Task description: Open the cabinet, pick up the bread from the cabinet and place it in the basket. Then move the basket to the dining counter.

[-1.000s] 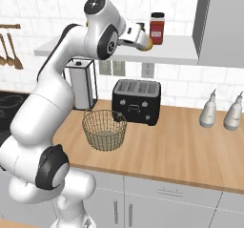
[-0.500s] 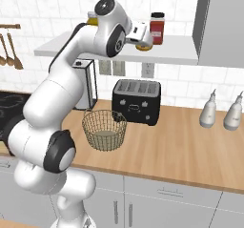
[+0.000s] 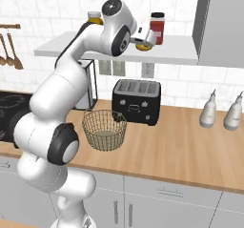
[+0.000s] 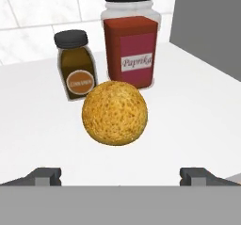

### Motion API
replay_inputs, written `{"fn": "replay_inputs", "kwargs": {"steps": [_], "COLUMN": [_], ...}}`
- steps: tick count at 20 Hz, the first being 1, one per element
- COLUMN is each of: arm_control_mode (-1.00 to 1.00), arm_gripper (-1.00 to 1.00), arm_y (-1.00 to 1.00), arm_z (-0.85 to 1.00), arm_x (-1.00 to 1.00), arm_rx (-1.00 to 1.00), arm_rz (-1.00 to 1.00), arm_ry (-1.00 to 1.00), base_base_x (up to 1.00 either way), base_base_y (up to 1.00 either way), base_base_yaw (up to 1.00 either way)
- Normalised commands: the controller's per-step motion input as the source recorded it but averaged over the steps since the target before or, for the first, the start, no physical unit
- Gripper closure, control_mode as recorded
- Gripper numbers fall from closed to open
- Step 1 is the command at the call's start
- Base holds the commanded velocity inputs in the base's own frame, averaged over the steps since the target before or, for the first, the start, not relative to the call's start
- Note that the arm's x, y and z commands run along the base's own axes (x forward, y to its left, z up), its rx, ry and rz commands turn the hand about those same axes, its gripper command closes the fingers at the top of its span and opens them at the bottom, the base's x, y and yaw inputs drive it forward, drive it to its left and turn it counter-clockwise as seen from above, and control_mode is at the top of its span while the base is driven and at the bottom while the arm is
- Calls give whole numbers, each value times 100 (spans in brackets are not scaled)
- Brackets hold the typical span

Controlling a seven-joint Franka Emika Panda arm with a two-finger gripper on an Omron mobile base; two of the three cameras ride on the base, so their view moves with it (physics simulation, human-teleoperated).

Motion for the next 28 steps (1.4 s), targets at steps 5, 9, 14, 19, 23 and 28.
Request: {"fn": "replay_inputs", "kwargs": {"steps": [5,9,14,19,23,28], "arm_control_mode": [-100,-100,-100,-100,-100,-100], "arm_gripper": [-100,-100,-100,-100,-100,-100], "arm_y": [-7,-4,0,-8,-15,-18], "arm_z": [-6,-8,-13,-6,-4,-4], "arm_x": [12,15,21,28,35,38], "arm_rx": [3,2,1,2,4,5], "arm_rz": [4,4,4,2,2,3], "arm_ry": [-4,-2,0,0,0,0], "base_base_x": [0,0,0,0,0,0], "base_base_y": [0,0,0,0,0,0], "base_base_yaw": [0,0,0,0,0,0]}}
